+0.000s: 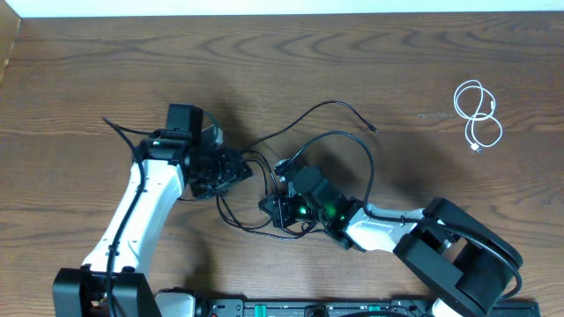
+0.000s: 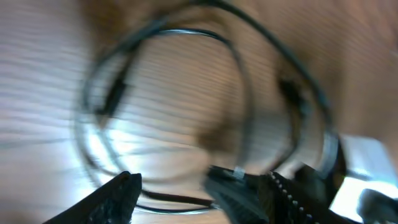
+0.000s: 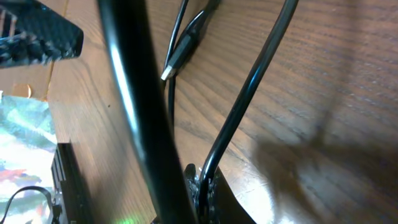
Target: Untangle cables
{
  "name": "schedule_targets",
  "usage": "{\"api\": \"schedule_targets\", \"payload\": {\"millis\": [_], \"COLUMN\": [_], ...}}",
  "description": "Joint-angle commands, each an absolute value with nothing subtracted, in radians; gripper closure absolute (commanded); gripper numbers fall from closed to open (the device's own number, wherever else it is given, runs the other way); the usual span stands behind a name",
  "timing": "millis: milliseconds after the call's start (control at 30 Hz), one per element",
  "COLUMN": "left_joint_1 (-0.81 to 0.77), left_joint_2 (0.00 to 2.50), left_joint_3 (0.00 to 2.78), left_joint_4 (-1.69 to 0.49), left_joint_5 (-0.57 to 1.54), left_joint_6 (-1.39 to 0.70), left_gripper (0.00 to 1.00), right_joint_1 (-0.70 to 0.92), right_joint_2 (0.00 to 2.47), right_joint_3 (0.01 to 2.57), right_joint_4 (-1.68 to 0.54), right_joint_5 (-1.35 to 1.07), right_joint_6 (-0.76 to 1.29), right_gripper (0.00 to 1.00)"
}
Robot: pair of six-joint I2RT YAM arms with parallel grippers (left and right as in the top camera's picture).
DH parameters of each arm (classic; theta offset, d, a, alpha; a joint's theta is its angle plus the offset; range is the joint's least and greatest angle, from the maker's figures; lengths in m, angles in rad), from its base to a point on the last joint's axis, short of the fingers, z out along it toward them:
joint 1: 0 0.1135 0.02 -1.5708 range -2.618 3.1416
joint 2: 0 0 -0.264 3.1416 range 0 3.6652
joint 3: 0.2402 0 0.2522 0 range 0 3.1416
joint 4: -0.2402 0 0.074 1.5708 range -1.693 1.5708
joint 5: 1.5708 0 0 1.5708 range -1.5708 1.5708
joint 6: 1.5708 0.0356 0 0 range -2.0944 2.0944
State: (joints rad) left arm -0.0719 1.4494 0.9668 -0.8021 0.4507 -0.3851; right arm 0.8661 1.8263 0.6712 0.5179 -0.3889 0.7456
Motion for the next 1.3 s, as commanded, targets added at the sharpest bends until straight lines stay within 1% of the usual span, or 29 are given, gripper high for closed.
{"api": "schedule_targets", "payload": {"millis": [0, 167, 367, 500, 600, 800, 867, 900, 933, 1000, 1033, 1267], "left_joint_1": [-0.029, -0.009, -0.01, -0.01, -0.01, -0.01, -0.01, -0.01, -0.01, -0.01, -0.01, -0.01], "left_joint_2": [1.451, 1.451, 1.451, 1.451, 1.451, 1.451, 1.451, 1.451, 1.451, 1.451, 1.451, 1.451], "left_joint_3": [0.963, 0.961, 0.95, 0.95, 0.95, 0.95, 0.95, 0.95, 0.95, 0.95, 0.95, 0.942], "left_joint_4": [-0.839, -0.897, -0.897, -0.897, -0.897, -0.899, -0.901, -0.901, -0.901, -0.901, -0.901, -0.9], "left_joint_5": [0.249, 0.133, 0.13, 0.13, 0.13, 0.13, 0.13, 0.13, 0.13, 0.13, 0.13, 0.13], "left_joint_6": [-0.368, -0.367, -0.356, -0.356, -0.356, -0.356, -0.356, -0.352, -0.352, -0.352, -0.352, -0.352], "left_gripper": [0.34, 0.34, 0.34, 0.34, 0.34, 0.33, 0.33, 0.33, 0.33, 0.33, 0.33, 0.33], "right_joint_1": [0.857, 0.85, 0.85, 0.85, 0.85, 0.85, 0.85, 0.85, 0.85, 0.85, 0.85, 0.85], "right_joint_2": [1.805, 1.694, 1.516, 1.392, 1.318, 1.295, 1.296, 1.296, 1.296, 1.296, 1.296, 1.297], "right_joint_3": [0.671, 0.679, 0.688, 0.688, 0.688, 0.688, 0.688, 0.688, 0.688, 0.688, 0.688, 0.688], "right_joint_4": [0.519, 0.512, 0.475, 0.476, 0.476, 0.453, 0.408, 0.376, 0.348, 0.279, 0.248, 0.009], "right_joint_5": [-0.438, -0.467, -0.469, -0.384, -0.329, -0.303, -0.284, -0.262, -0.239, -0.181, -0.156, 0.133], "right_joint_6": [0.709, 0.667, 0.627, 0.611, 0.535, 0.469, 0.469, 0.469, 0.47, 0.469, 0.469, 0.471], "right_gripper": [0.99, 0.99, 0.99, 0.99, 0.98, 0.99, 0.97, 0.87, 0.59, 0.11, 0.01, 0.01]}}
